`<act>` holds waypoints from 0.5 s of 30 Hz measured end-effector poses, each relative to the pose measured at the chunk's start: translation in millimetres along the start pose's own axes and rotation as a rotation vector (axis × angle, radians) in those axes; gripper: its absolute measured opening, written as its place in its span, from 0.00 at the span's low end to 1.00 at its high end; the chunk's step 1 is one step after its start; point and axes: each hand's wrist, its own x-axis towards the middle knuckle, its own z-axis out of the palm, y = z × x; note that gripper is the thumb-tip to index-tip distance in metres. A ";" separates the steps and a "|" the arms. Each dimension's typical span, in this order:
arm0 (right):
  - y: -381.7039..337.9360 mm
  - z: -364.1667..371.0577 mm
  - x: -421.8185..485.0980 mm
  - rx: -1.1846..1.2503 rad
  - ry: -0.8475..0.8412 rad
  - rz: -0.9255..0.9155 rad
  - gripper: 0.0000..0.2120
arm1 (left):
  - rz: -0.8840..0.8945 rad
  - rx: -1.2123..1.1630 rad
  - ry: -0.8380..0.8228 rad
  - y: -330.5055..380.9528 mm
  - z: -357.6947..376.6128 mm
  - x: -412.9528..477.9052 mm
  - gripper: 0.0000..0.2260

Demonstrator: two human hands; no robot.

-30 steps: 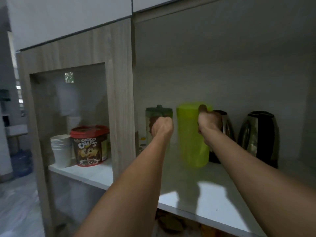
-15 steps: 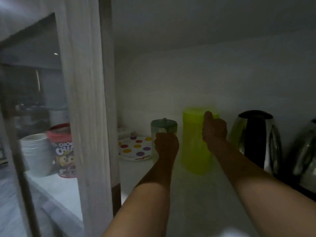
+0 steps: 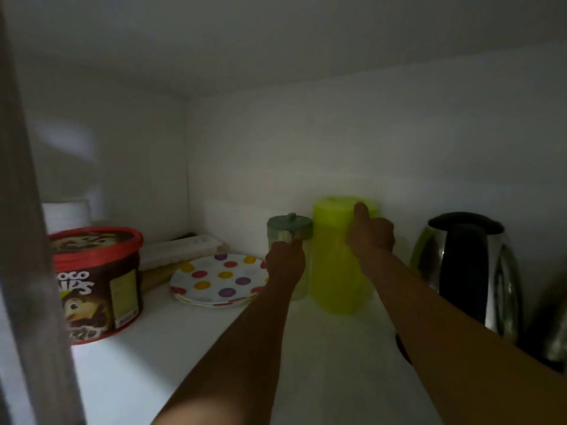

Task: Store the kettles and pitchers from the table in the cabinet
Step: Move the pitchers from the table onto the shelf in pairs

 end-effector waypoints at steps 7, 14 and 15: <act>-5.3 -28.0 -33.1 -0.196 -0.076 0.005 0.33 | -0.036 0.077 0.025 0.2 -22.0 -35.2 0.25; -21.1 -75.6 -117.6 -0.345 -0.062 -0.037 0.34 | 0.082 0.044 -0.067 7.2 -63.1 -104.5 0.24; -22.0 -82.7 -137.0 -0.352 -0.054 -0.046 0.34 | 0.101 0.043 -0.098 7.3 -71.0 -119.1 0.24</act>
